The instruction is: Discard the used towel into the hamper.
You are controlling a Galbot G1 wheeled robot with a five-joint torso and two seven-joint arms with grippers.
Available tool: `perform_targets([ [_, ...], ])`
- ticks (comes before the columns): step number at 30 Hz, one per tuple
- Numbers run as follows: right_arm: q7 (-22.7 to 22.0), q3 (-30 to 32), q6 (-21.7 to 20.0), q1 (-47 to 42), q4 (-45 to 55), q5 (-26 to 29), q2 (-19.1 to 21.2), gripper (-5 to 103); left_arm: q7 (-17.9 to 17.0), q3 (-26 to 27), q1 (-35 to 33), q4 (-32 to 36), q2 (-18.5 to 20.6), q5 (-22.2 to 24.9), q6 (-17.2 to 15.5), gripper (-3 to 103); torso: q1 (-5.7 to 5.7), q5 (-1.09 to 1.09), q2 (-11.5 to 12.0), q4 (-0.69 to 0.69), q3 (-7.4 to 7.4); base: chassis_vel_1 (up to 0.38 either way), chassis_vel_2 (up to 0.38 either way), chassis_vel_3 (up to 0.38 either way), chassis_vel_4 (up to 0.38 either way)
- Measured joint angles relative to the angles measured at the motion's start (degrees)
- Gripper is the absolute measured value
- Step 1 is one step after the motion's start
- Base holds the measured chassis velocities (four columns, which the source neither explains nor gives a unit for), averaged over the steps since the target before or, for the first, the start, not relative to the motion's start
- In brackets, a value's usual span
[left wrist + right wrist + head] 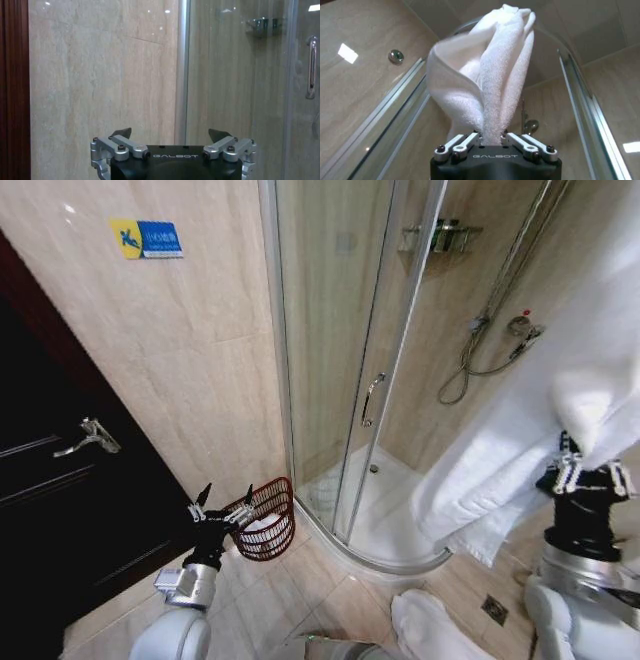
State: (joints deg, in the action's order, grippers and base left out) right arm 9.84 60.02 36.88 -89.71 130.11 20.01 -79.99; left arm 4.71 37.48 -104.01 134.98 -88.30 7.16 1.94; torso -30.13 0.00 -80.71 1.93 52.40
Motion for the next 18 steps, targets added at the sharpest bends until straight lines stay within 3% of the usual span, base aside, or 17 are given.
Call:
perform_targets([
  [18, 5.9, 1.31, 10.23, -7.63, -7.59, 4.53, -8.13, 12, 0.0, 0.0, 0.0, 0.0, 0.0, 0.0, 0.0, 100, 0.0, -0.01, 0.0, 0.0, 0.0, 0.0, 0.0, 0.0, 0.0],
])
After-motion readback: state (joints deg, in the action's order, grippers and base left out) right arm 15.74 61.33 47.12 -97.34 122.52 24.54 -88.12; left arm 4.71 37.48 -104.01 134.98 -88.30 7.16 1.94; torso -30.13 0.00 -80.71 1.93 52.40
